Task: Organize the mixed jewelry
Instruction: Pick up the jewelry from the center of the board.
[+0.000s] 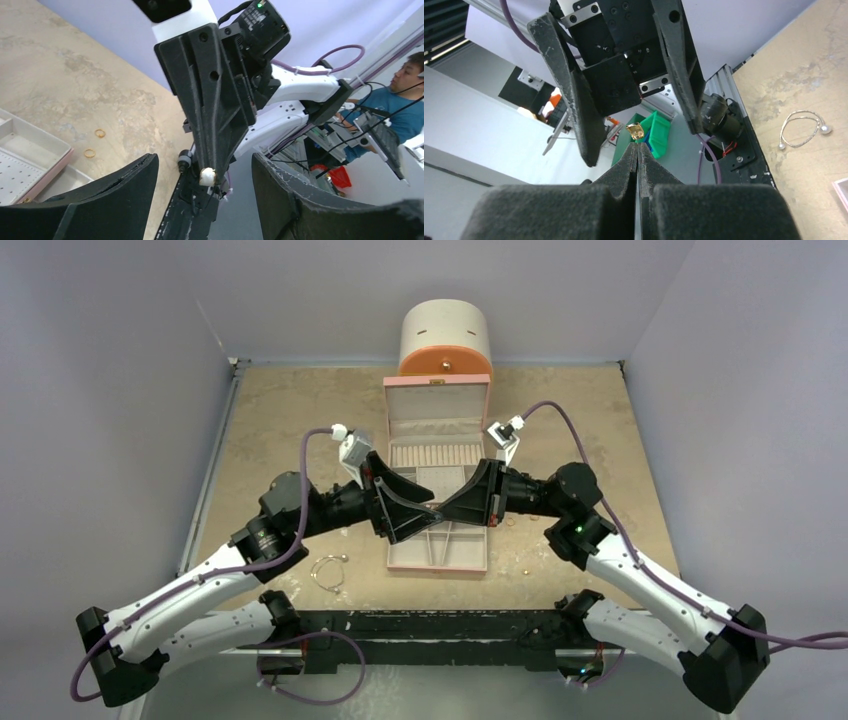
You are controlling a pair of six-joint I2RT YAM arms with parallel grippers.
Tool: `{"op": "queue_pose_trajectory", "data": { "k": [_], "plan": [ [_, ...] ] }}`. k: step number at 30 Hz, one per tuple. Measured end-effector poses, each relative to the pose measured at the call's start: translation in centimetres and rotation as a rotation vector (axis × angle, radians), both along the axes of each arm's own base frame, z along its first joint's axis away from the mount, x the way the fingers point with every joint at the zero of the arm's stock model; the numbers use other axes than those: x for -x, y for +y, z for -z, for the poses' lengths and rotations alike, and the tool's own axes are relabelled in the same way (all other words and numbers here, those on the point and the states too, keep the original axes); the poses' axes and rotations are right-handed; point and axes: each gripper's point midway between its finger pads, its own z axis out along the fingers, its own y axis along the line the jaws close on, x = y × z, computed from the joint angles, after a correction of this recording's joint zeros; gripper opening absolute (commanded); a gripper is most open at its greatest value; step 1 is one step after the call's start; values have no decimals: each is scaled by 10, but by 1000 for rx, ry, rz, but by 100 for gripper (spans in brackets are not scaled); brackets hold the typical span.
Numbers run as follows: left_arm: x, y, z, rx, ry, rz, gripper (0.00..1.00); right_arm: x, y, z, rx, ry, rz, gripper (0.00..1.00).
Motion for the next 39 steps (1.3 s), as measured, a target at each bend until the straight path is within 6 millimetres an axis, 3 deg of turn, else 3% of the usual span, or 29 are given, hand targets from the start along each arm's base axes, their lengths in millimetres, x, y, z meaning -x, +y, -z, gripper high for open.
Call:
{"op": "queue_pose_trajectory", "data": {
  "k": [14, 24, 39],
  "plan": [
    [12, 4, -20, 71, -14, 43, 55, 10, -4, 1, -34, 5, -21, 0],
    [13, 5, -21, 71, -14, 44, 45, 16, -8, -8, -60, -25, -25, 0],
    [16, 4, -16, 62, -11, 65, 38, 12, -7, -8, -64, -19, -2, 0]
  ]
}}
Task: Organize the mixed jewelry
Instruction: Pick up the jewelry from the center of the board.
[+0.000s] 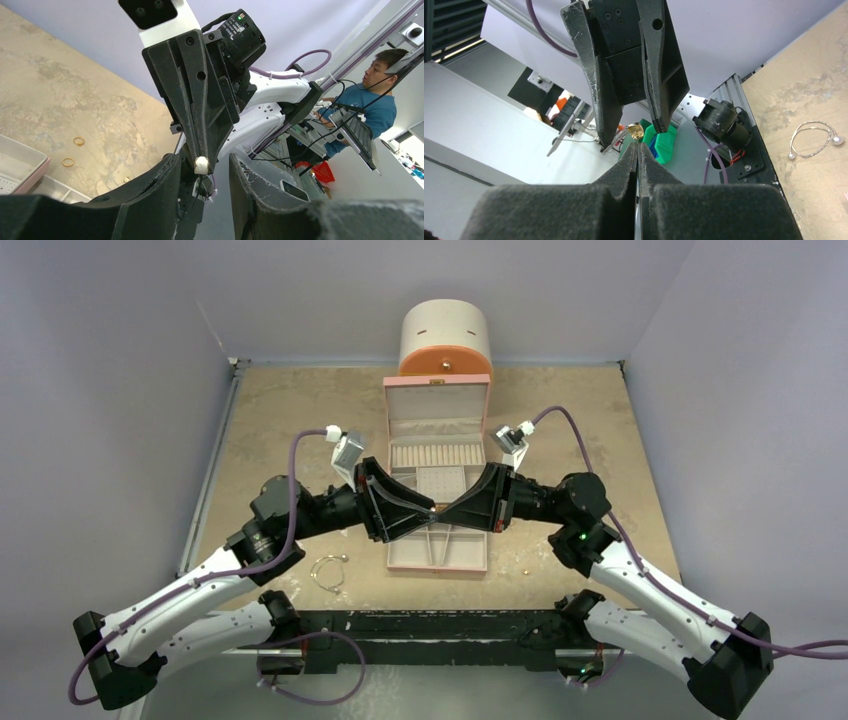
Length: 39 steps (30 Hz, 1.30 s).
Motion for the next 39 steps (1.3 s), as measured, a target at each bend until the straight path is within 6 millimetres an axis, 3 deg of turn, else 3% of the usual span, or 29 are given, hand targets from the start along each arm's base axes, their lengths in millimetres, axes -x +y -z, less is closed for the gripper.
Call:
{"op": "queue_pose_trajectory", "data": {
  "k": [16, 20, 29, 30, 32, 39],
  "plan": [
    [0, -2, 3, -7, 7, 9, 21, 1, 1, 0, 0, -5, -1, 0],
    [0, -2, 4, -9, 12, 10, 0, 1, 1, 0, 0, -6, -1, 0],
    [0, -3, 4, -8, 17, 11, 0, 0, 0, 0, 0, -12, 7, 0],
    [0, -3, 4, -6, 21, 13, 0, 0, 0, 0, 0, -13, 8, 2],
    [1, -2, 3, -6, 22, 13, 0, 0, 0, 0, 0, -15, 9, 22],
    [-6, -2, 13, -43, 37, -22, 0, -1, -4, 9, 43, -15, 51, 49]
  ]
}}
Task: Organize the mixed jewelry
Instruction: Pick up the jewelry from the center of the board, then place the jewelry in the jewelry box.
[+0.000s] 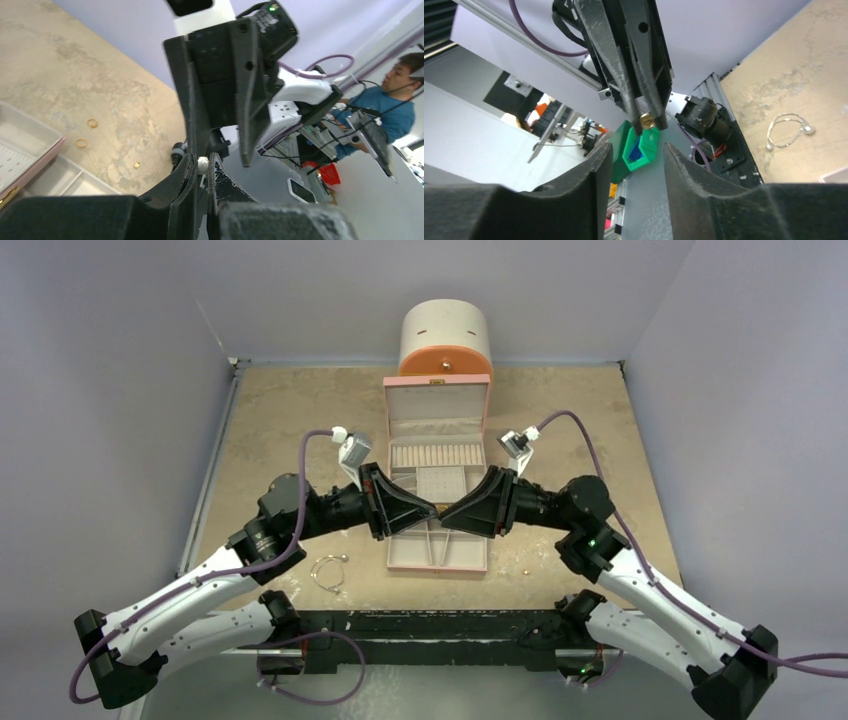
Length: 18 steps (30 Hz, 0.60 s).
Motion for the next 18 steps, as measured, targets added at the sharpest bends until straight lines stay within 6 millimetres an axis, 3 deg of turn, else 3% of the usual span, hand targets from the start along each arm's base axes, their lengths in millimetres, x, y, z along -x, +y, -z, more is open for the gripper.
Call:
{"op": "queue_pose_trajectory", "data": {
  "k": [4, 12, 18],
  "plan": [
    [-11, 3, 15, -65, 28, -65, 0, 0, -8, 8, 56, -14, 56, 60],
    [-38, 6, 48, -218, 90, -198, 0, -16, -37, 14, 218, -42, 294, 62],
    [-65, 1, 83, -392, 147, -285, 0, -33, -62, 50, 397, 19, 462, 63]
  ]
}}
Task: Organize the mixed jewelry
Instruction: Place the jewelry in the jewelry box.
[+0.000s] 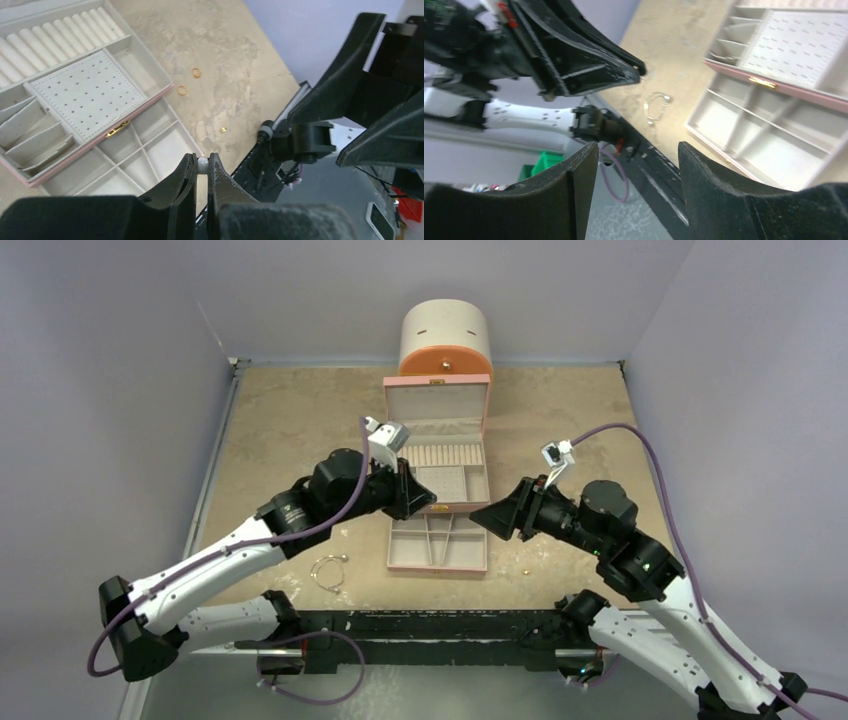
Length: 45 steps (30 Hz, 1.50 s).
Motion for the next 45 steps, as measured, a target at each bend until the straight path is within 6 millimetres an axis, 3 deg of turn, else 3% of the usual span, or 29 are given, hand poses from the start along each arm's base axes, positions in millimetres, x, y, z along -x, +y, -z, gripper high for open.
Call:
{"op": "queue_pose_trajectory", "data": {
  "k": [4, 12, 25, 34, 45],
  "plan": [
    [-18, -5, 20, -125, 30, -41, 0, -8, -12, 30, 108, 69, 77, 63],
    [-52, -19, 73, -380, 94, -84, 0, -12, -22, 61, 193, 122, 129, 64],
    [-94, -8, 151, -752, 150, -218, 0, -13, -25, 79, 233, 139, 139, 64],
    [-115, -10, 160, -830, 126, -274, 0, -13, -25, 83, 240, 139, 136, 65],
    [-126, -4, 174, -867, 146, -299, 0, -14, -24, 86, 239, 137, 134, 65]
  ]
}}
